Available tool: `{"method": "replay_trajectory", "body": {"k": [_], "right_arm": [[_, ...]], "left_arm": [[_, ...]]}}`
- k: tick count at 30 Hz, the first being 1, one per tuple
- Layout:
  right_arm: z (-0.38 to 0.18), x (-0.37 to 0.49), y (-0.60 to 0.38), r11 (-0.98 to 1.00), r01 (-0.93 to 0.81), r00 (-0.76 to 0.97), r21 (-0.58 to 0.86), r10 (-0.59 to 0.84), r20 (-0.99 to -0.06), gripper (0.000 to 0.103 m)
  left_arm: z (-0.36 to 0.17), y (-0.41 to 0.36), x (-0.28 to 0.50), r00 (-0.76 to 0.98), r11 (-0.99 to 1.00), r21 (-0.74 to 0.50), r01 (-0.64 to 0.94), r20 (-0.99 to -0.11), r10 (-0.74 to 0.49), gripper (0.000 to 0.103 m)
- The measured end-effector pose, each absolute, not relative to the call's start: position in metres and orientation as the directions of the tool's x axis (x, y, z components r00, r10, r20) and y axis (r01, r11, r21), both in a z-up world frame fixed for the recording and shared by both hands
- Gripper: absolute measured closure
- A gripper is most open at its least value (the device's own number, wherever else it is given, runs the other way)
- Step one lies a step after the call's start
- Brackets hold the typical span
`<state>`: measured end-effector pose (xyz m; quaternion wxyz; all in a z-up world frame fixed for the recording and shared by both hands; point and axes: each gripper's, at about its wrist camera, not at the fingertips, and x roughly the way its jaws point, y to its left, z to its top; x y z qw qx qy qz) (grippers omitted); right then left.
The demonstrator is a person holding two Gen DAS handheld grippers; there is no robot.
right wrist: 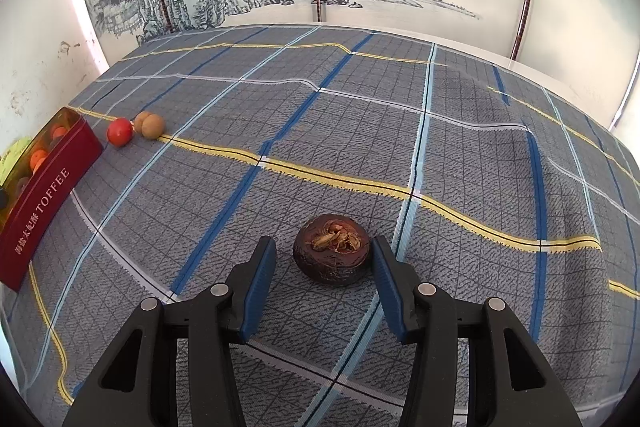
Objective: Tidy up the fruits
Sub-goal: 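Lower the orange into the tin with the left gripper while the right grasps the dark brown fruit, then carry the dark brown fruit into the tin with the right gripper and release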
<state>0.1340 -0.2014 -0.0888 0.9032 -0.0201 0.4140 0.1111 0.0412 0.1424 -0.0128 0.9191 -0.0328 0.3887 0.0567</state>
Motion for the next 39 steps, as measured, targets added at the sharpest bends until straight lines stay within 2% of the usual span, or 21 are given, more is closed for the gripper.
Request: {"method": "replay_trajectory", "body": {"k": [10, 14, 15, 17, 20, 24, 27, 33, 39], "right_arm": [[-0.088, 0.134, -0.204, 0.978, -0.206, 0.637, 0.043, 0.167, -0.752, 0.058], [-0.087, 0.134, -0.205, 0.979, -0.199, 0.639, 0.048, 0.167, -0.751, 0.061], [-0.087, 0.134, -0.206, 0.979, -0.197, 0.64, 0.054, 0.17, -0.75, 0.062], [-0.086, 0.133, -0.209, 0.978, -0.199, 0.639, 0.066, 0.18, -0.748, 0.063], [-0.086, 0.127, -0.209, 0.976, -0.204, 0.636, 0.073, 0.189, -0.748, 0.064], [-0.079, 0.114, -0.205, 0.963, -0.229, 0.624, 0.143, 0.257, -0.738, 0.064], [-0.066, 0.105, -0.193, 0.945, -0.27, 0.623, 0.184, 0.318, -0.715, 0.064], [-0.026, 0.084, -0.135, 0.875, -0.421, 0.584, 0.24, 0.463, -0.667, 0.064], [-0.006, 0.065, -0.062, 0.783, -0.572, 0.504, 0.245, 0.571, -0.648, 0.064]], "left_arm": [[-0.014, 0.166, 0.029, 0.691, 0.98, -0.027, -0.198, -0.712, 0.12, 0.07], [-0.014, 0.174, 0.018, 0.691, 0.971, -0.021, -0.24, -0.706, 0.156, 0.036], [-0.014, 0.175, 0.014, 0.694, 0.969, -0.017, -0.245, -0.701, 0.163, 0.032], [-0.012, 0.178, 0.009, 0.696, 0.969, -0.004, -0.249, -0.697, 0.176, 0.03], [-0.007, 0.182, 0.002, 0.698, 0.964, 0.008, -0.264, -0.689, 0.197, 0.017], [-0.001, 0.188, -0.009, 0.725, 0.963, -0.04, -0.265, -0.667, 0.172, 0.01], [0.001, 0.188, -0.012, 0.729, 0.965, -0.061, -0.256, -0.667, 0.152, 0.009], [0.009, 0.184, -0.024, 0.745, 0.965, -0.069, -0.252, -0.651, 0.148, 0.002], [0.008, 0.184, -0.039, 0.732, 0.967, -0.1, -0.234, -0.673, 0.108, 0.002]]}}
